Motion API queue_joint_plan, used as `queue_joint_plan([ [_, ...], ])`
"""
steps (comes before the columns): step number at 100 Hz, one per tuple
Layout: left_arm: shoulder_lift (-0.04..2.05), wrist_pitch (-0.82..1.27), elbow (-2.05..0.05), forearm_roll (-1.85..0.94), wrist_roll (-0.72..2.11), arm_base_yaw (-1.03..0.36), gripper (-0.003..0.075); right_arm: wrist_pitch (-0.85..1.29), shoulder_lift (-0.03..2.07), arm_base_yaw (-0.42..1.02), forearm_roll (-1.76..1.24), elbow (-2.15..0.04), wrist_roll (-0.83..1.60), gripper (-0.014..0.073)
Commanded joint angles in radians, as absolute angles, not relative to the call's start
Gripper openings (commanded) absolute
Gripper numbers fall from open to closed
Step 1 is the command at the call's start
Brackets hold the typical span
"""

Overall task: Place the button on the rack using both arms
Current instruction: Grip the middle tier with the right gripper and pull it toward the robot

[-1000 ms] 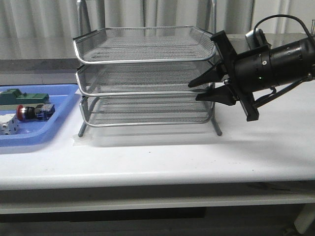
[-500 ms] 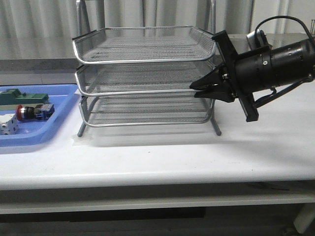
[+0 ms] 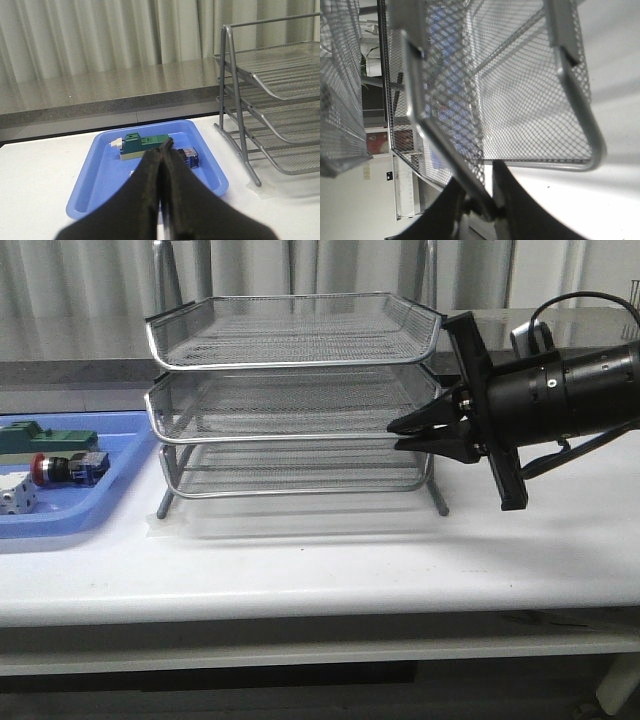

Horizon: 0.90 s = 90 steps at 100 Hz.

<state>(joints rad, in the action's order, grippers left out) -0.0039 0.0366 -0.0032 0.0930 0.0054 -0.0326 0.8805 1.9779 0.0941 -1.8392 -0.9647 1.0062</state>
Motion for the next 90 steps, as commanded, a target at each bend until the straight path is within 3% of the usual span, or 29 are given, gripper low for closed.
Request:
queue_joint_plan([
  [1,-0.037,-0.047,0.052,0.085,0.000,-0.031,-0.0021,0.983,1.927,0.101,-1.806,-0.946,1.038,0.0015],
  [90,-0.037,-0.047,0.052,0.085,0.000,-0.031,-0.0021,1.031,1.833,0.101,-1.802,-0.586,1.214,0.0015],
])
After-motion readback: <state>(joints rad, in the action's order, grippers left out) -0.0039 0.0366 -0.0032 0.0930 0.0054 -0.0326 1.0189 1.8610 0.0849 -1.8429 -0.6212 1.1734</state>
